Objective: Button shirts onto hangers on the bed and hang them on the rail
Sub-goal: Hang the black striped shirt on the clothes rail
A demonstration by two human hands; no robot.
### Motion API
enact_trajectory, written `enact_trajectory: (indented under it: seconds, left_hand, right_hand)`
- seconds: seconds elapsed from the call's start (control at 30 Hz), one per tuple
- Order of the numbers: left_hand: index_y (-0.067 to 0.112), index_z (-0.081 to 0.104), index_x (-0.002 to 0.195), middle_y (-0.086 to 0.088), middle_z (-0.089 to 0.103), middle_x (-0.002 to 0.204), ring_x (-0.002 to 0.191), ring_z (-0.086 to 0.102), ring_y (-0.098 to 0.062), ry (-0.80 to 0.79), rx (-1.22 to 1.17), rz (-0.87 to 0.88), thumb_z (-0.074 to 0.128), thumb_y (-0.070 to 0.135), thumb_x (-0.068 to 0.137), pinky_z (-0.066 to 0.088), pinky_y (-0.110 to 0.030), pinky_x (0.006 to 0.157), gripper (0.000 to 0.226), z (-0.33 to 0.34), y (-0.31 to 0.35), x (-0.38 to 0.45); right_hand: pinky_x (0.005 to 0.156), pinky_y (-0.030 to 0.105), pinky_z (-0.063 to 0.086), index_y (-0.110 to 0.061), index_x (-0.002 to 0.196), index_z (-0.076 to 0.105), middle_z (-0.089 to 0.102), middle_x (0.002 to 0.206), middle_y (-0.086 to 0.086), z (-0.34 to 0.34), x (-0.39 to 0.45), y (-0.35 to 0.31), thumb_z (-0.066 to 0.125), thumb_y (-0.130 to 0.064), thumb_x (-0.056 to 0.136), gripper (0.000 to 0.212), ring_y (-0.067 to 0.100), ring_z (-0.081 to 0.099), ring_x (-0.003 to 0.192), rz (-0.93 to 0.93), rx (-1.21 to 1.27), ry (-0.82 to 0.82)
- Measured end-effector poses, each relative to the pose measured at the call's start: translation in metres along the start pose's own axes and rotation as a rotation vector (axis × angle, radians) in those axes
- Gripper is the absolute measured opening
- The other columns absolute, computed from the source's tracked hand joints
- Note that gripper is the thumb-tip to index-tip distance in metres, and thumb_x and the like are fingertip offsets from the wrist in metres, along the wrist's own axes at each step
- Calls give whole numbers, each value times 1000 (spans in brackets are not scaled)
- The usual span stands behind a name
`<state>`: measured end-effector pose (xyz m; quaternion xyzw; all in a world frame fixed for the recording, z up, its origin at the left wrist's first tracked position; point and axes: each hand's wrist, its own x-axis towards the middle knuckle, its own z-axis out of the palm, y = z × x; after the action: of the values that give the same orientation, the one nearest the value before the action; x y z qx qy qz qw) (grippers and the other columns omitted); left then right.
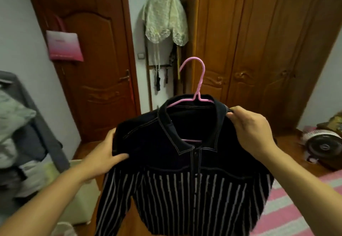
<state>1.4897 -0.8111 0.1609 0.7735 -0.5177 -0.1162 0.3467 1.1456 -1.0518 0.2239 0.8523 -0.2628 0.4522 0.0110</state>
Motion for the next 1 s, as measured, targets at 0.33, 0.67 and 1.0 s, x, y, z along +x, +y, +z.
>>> enact_trajectory:
  seconds: [0.33,0.67,1.0]
  left_hand:
    - [17,78,88,-15,72,91,85,65,-28,28,36,-697,54,-6,91,44,-34,76,33,-82,-65,1]
    - [25,56,129,-5,69,120,108,63,-33,542,581,-182,38,57,100,52,-43,80,47,14,41,4]
    - [14,66,106,-1,63,94,91,61,-27,642,492,-310,57,38,100,48,-43,79,26,-33,-17,-13]
  right_hand:
    - [47,39,48,-6,96,61,63,73,3,111,46,30,36,-38,107,43,29,61,58,-499,193,-196]
    - [53,37,41,-19,79,51,58,66,0,167,94,-11,35,-51,104,44,25,57,59,-432,467,-301]
    - [70,27,54,-16,95,74,78,86,-3,202,105,-36,55,-42,101,33,10,73,76,-173,709,-1306]
